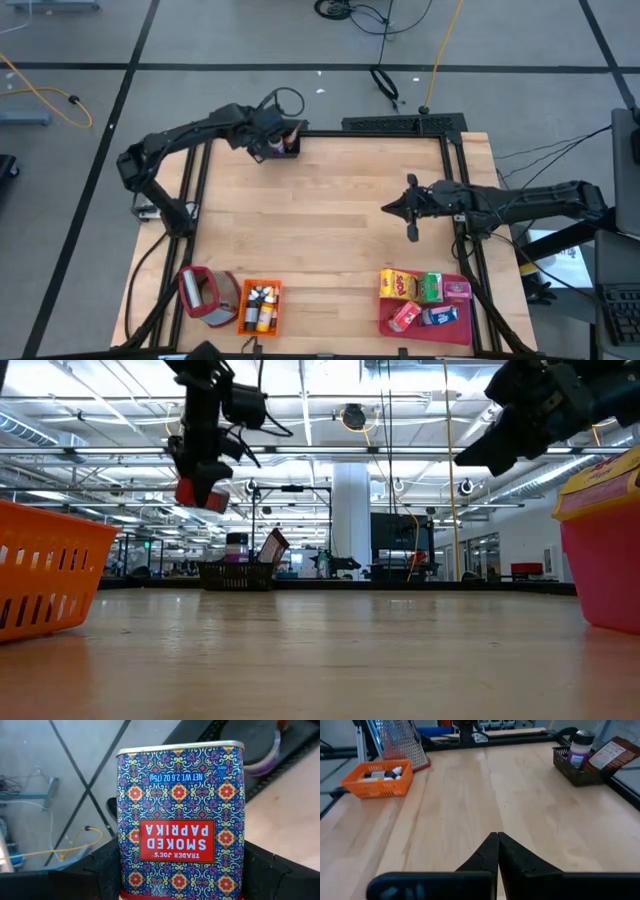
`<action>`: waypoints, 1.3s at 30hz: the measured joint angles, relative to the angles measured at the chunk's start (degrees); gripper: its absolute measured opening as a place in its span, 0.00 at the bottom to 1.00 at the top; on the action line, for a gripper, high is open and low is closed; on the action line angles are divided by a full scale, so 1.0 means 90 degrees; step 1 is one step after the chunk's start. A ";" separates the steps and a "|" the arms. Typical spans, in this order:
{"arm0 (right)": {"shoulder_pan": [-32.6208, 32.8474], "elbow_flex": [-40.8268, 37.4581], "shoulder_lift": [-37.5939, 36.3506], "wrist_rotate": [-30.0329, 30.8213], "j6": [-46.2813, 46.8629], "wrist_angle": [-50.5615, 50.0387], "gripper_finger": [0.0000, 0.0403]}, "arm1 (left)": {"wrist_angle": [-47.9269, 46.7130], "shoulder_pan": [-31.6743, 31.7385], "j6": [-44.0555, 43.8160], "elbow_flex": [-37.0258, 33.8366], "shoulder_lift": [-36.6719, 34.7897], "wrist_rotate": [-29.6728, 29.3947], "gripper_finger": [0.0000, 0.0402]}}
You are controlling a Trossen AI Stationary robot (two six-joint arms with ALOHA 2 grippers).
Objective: Pick & Place Kitchen Items
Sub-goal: Put the red seasoning can into the black bin
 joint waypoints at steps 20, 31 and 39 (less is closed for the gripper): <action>0.0007 -0.0775 -0.0354 -0.0031 0.0161 0.0878 0.00 | 0.1084 0.0910 0.1088 0.0000 0.1626 -0.0111 0.71; 0.0007 -0.0775 -0.0352 -0.0036 0.0158 0.0863 0.00 | 0.1474 0.0861 0.2077 0.0000 0.1799 0.0346 0.71; 0.0007 -0.0775 -0.0352 -0.0039 0.0156 0.0839 0.00 | 0.1492 0.0859 0.2268 0.0000 0.1799 0.0404 0.71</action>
